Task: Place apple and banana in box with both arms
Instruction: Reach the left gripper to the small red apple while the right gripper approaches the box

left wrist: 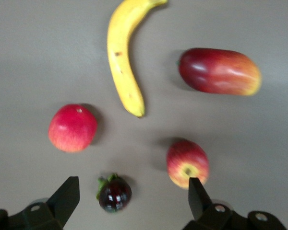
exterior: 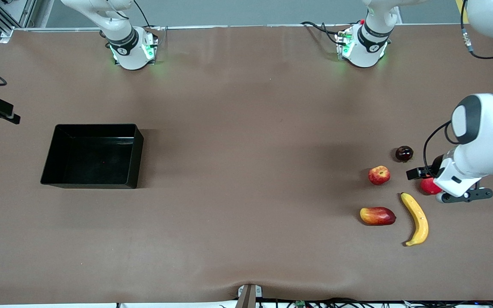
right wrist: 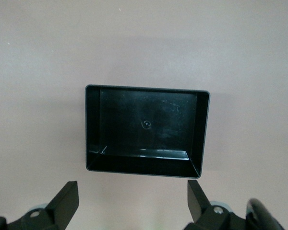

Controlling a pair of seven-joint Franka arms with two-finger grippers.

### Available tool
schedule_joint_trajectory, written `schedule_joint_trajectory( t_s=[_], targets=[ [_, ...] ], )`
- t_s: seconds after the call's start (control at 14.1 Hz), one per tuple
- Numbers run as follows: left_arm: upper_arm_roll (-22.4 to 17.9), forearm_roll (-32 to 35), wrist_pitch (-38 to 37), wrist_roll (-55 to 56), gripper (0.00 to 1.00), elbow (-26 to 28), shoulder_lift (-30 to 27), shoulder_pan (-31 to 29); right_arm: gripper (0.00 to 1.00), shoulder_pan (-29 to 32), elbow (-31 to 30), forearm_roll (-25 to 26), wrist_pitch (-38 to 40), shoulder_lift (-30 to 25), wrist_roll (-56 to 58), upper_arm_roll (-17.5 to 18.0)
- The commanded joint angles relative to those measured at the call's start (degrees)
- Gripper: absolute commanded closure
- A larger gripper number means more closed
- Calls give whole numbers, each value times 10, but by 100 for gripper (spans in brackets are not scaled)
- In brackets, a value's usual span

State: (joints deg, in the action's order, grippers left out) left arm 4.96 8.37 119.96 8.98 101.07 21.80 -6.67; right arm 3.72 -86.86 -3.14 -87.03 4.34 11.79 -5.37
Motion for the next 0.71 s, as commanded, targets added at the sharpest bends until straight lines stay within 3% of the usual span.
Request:
schedule_joint_trajectory(
  t_s=[0.0,0.21,0.36,0.5,0.64],
  targets=[
    [5,71,51,-14,0,19,13,-29,0,12,7,0,5,10,1,2],
    [5,85,70,-14,0,-10,63,-33,0,20,11,4,-7,37,1,1],
    [6,78,70,0,0,-13,69,-30,0,34,7,5,-46,57,1,1],
    [12,75,67,10,0,-10,69,-28,0,44,10,8,-66,120,0,1],
    [29,35,65,16,0,-3,69,-26,0,54,7,7,-91,139,2,1]
  ],
)
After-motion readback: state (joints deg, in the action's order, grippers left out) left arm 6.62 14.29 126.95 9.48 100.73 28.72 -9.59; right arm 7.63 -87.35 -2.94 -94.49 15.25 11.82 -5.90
